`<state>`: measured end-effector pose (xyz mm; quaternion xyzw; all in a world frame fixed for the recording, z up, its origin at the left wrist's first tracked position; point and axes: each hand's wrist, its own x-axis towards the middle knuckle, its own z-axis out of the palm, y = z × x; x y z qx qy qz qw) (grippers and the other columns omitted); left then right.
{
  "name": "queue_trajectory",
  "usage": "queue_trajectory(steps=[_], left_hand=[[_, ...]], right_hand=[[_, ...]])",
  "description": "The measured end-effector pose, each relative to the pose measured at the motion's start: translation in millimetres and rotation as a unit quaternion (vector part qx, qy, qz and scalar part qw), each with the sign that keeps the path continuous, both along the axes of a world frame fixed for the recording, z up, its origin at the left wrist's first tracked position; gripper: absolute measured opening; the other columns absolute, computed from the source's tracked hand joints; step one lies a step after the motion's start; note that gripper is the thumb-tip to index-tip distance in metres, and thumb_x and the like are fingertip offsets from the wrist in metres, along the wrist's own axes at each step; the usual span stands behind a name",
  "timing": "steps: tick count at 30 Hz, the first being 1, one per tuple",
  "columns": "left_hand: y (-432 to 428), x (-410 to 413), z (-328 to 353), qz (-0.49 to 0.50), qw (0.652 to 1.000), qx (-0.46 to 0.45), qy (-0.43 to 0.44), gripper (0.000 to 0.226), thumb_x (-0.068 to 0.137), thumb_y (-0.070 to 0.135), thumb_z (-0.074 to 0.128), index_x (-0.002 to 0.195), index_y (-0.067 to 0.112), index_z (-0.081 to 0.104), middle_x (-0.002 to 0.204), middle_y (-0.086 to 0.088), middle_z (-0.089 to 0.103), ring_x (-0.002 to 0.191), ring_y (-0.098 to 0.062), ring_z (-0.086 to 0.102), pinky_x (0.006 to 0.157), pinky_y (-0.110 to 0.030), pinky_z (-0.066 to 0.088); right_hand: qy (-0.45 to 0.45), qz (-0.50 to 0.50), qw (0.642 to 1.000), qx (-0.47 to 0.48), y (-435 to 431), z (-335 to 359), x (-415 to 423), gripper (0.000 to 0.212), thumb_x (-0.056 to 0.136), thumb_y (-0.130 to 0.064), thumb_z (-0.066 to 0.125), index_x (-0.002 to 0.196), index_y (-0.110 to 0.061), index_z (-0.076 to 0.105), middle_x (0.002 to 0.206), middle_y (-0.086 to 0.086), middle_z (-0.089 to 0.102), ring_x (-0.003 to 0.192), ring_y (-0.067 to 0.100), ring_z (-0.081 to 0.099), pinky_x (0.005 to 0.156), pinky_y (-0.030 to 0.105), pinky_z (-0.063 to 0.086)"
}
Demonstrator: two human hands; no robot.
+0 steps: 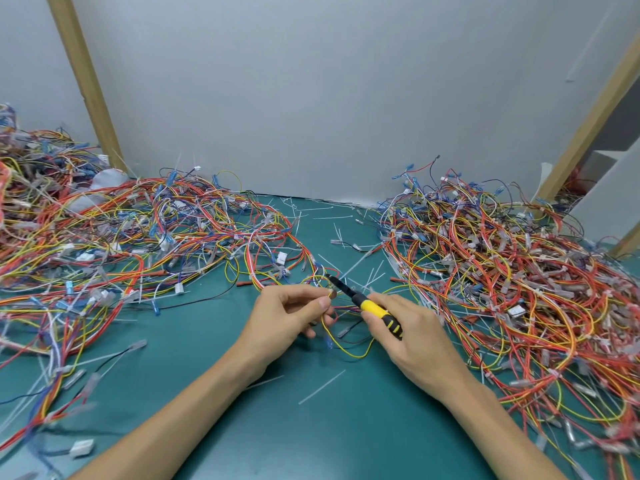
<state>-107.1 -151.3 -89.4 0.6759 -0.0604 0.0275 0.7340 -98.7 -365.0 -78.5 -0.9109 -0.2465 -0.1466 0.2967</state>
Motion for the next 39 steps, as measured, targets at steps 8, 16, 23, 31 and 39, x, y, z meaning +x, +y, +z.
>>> queue_trajectory(steps=[8,16,23,31,39], left_hand=[[1.7,-0.3,6.2,0.0,1.0,0.016,0.002,0.011,0.09,0.01,0.066,0.085,0.003,0.073,0.067,-0.004,0.069,0.057,-0.011,0.06,0.044,-0.018,0.04],[1.8,-1.1,7.4,-0.009,1.0,0.018,-0.003,0.007,0.087,0.008,0.069,0.081,0.004,0.07,0.066,-0.003,0.067,0.055,-0.011,0.059,0.045,-0.018,0.04],[3.2,-0.4,5.1,-0.018,0.999,0.045,-0.015,0.01,0.087,0.005,0.068,0.079,0.0,0.067,0.057,0.0,0.062,0.048,-0.008,0.053,0.044,-0.017,0.038],[3.7,0.0,4.8,-0.03,0.998,0.055,-0.02,0.012,0.088,0.008,0.068,0.076,0.006,0.068,0.056,-0.004,0.063,0.05,-0.011,0.05,0.045,-0.017,0.037],[3.5,-1.6,4.0,-0.035,0.997,0.057,-0.024,0.013,0.088,0.012,0.069,0.076,0.006,0.069,0.059,-0.006,0.064,0.056,-0.017,0.052,0.045,-0.018,0.038]], right_hand=[[0.031,0.019,0.999,0.014,1.1,0.7,-0.9,0.03,0.091,-0.06,0.046,0.092,-0.031,0.055,0.068,-0.013,0.049,0.063,0.011,0.048,0.057,0.028,0.039],[0.02,0.009,0.999,-0.047,0.7,1.6,-2.7,0.037,0.086,-0.066,0.051,0.111,-0.039,0.049,0.096,-0.022,0.054,0.085,0.005,0.054,0.074,0.031,0.046],[-0.034,0.009,0.997,-0.067,-5.1,6.3,-1.6,0.049,0.081,-0.018,0.07,0.125,-0.035,0.054,0.107,-0.014,0.046,0.094,0.004,0.054,0.081,0.031,0.049],[-0.017,0.002,0.997,-0.072,-5.9,6.4,-1.8,0.048,0.077,-0.022,0.068,0.122,-0.035,0.054,0.099,-0.015,0.056,0.089,0.004,0.053,0.083,0.03,0.046],[-0.015,-0.048,0.993,-0.11,-4.5,4.7,-2.9,0.014,0.079,-0.039,0.057,0.084,-0.028,0.05,0.068,-0.008,0.052,0.065,0.016,0.048,0.058,0.038,0.045]])
